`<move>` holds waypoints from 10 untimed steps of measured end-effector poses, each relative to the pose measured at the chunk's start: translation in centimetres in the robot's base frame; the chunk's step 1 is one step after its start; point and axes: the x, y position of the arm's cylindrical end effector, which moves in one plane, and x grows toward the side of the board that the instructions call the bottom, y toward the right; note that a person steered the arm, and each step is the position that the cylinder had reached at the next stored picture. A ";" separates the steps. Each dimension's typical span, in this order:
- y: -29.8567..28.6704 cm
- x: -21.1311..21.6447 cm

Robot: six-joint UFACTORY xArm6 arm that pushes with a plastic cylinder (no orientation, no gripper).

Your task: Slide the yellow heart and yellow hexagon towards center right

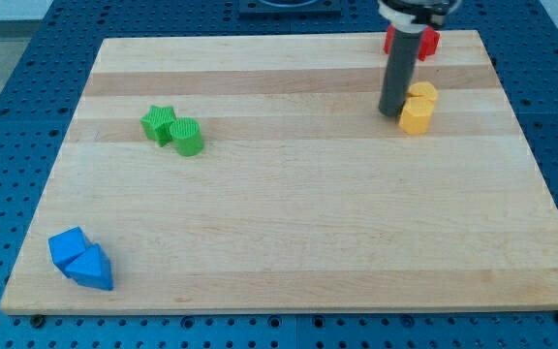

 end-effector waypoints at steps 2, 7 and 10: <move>-2.4 0.0; 1.4 -3.3; 2.7 -1.5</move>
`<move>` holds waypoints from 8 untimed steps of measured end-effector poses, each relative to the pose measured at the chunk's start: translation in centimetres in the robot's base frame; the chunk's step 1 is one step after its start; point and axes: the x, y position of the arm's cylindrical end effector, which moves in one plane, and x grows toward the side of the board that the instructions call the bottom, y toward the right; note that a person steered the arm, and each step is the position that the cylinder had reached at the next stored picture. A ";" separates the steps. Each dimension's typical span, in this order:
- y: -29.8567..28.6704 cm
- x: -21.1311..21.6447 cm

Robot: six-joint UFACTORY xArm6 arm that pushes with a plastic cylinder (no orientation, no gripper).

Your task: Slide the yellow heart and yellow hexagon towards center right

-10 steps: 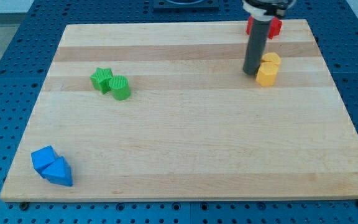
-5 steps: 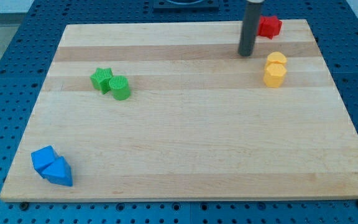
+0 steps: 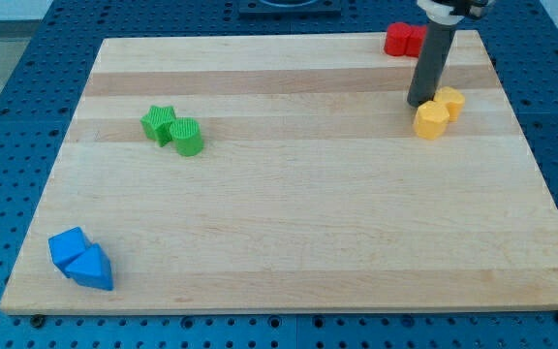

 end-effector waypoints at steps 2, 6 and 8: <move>-4.7 2.6; -1.8 6.5; 1.2 10.0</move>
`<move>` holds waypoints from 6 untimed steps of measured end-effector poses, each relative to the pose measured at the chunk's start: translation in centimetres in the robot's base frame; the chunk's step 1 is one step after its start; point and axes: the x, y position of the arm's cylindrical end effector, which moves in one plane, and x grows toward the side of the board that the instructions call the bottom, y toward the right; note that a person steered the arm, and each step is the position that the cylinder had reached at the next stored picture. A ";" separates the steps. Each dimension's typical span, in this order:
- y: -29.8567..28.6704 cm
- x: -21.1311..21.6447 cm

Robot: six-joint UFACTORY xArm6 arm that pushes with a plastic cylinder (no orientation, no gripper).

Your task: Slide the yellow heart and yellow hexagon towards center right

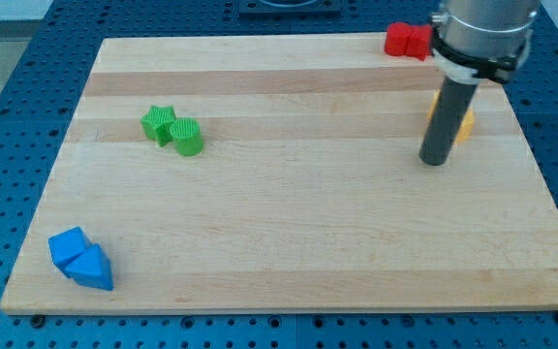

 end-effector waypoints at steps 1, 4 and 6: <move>2.0 -0.4; 0.6 0.4; -2.0 2.3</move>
